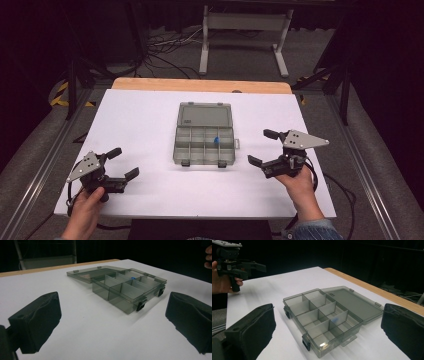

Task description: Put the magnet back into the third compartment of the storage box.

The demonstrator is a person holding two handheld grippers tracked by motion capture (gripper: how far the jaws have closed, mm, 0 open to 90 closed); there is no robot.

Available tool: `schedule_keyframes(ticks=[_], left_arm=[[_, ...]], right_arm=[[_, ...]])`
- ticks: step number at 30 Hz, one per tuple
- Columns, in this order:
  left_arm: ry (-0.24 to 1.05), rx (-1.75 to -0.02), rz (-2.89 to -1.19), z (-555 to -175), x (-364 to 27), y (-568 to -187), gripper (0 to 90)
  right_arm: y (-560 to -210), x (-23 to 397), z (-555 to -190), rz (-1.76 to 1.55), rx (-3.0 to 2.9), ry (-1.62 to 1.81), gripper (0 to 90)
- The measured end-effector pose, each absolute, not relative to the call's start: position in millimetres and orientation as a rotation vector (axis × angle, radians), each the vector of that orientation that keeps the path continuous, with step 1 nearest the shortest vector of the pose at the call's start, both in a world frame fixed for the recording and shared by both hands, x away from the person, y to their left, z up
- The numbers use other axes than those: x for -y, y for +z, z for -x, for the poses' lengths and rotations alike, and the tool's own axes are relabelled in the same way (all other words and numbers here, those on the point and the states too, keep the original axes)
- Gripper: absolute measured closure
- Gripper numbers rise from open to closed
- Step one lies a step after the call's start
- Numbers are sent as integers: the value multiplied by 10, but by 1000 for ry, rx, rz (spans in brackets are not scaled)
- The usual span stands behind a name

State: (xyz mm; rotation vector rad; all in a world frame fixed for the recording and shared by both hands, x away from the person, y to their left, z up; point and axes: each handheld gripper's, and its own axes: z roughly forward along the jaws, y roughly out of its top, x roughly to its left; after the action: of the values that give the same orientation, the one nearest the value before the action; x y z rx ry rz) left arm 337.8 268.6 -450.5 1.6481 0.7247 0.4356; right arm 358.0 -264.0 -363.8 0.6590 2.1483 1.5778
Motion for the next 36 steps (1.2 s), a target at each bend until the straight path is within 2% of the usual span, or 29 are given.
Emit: schedule_keyframes(ticks=[36], left_arm=[[440, -694, -1627, -3370, -2710, -4518, 9]], right_arm=[[-4236, 2872, -3472, -707, -2094, 1593, 0]])
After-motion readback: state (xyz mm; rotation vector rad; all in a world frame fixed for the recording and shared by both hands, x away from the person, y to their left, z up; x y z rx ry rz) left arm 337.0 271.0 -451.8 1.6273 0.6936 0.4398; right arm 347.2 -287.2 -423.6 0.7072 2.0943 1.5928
